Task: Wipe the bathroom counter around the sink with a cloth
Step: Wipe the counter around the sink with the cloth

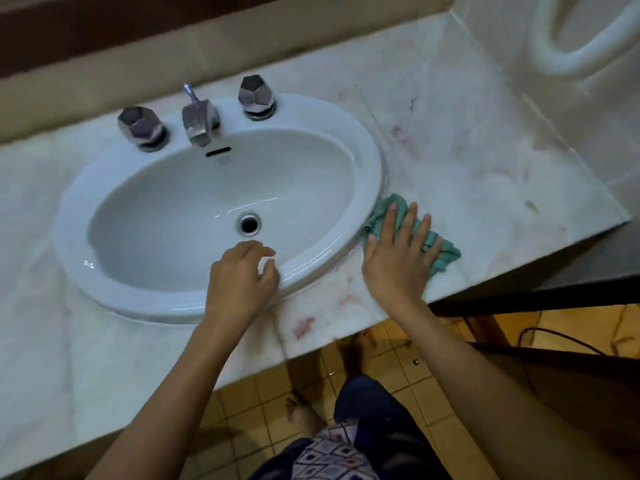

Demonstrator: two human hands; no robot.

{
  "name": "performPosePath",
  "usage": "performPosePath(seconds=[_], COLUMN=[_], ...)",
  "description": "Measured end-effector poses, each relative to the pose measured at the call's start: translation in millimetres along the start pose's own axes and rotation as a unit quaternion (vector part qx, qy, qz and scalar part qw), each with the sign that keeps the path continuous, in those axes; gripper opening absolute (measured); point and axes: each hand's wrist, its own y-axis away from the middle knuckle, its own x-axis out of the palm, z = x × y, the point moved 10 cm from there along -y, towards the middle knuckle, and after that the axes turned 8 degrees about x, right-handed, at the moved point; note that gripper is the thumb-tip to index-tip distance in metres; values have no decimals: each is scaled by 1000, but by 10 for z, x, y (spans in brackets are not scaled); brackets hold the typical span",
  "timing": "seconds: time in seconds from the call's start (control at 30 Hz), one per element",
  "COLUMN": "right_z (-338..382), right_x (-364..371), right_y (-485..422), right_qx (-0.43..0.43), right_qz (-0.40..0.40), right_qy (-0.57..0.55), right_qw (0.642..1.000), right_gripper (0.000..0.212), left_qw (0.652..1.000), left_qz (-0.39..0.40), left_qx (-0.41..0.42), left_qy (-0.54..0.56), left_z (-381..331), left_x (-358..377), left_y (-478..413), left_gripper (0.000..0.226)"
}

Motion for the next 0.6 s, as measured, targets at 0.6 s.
performPosePath(seconds=[0.6], right_z=[227], right_x=[227], right_y=[1122], right_qx=[-105], right_qz=[28], right_qy=[32], right_qw=[994], right_gripper=[65], left_qw=[966], left_qz=[-217], left_qx=[-138], left_qy=[40], left_z=[1272], left_x=[-522], left_y=[2072], left_gripper=[38])
